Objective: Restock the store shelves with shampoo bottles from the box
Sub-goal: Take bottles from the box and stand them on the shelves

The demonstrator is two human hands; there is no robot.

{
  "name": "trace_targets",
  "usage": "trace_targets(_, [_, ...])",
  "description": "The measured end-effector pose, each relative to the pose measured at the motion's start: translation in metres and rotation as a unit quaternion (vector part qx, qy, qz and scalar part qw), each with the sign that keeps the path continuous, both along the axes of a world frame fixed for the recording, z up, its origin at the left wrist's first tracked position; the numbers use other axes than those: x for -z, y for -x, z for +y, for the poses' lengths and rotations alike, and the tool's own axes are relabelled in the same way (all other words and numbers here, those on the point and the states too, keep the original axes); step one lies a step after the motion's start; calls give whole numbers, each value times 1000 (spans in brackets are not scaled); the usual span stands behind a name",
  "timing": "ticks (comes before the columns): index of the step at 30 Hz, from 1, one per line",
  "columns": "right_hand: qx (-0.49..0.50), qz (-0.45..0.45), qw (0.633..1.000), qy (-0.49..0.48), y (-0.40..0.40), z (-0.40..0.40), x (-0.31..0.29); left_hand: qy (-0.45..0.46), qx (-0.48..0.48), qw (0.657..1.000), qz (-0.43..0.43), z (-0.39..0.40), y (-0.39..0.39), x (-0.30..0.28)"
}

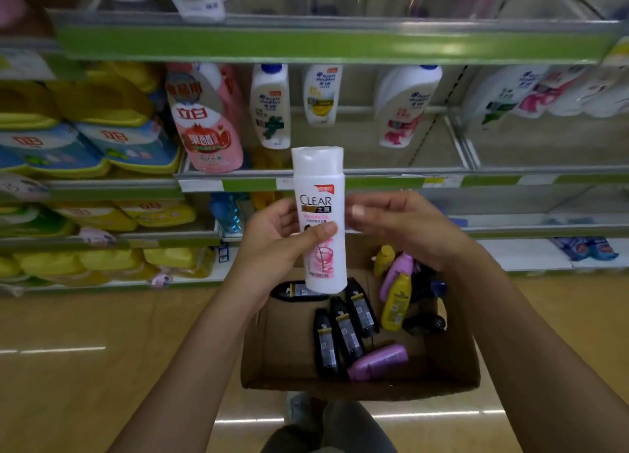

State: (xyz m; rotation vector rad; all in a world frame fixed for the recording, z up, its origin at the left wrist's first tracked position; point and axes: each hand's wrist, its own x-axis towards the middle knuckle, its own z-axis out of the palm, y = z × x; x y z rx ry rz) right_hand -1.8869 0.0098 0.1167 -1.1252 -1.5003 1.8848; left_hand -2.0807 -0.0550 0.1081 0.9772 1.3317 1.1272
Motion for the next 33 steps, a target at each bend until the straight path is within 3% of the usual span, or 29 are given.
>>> trace_targets(4, [71, 61, 994, -57, 13, 10, -37, -31, 22, 997, 63, 3, -9, -17])
trace_targets(8, [95, 20, 990, -100, 25, 10, -57, -62, 31, 992, 109, 1, -16, -28])
trace_targets(12, [142, 38, 985, -93, 22, 11, -68, -28, 51, 997, 55, -3, -17, -36])
trace_targets(17, [177, 79, 975, -104, 9, 15, -95, 40, 186, 982, 9, -16, -7, -42])
trace_targets(25, [213, 134, 960, -121, -9, 9, -127, -31, 185, 982, 20, -5, -24, -73])
trace_targets(33, [208, 120, 955, -174, -41, 26, -150, -59, 181, 980, 55, 26, -57, -97])
